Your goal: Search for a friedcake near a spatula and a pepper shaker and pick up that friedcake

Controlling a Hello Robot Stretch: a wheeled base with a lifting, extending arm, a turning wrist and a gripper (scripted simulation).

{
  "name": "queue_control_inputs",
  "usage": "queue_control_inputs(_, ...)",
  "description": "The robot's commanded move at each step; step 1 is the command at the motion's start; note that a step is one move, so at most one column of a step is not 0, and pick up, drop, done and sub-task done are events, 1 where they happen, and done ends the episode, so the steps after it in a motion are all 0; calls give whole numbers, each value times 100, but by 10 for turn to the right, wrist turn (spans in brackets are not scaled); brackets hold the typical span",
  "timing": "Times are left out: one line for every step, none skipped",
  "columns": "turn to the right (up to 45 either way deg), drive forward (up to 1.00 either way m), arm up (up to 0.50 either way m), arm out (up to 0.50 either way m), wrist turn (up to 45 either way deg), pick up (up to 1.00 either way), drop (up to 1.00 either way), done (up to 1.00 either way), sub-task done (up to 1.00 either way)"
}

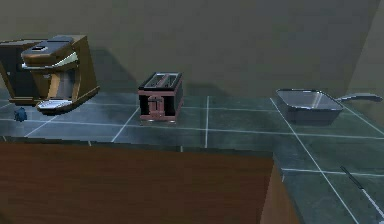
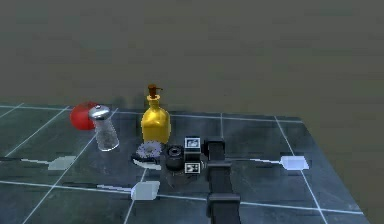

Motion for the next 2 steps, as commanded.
queue_control_inputs(0,0,10,0,0,0,0,0,0)
queue_control_inputs(0,0,0,0,0,0,0,100,0)
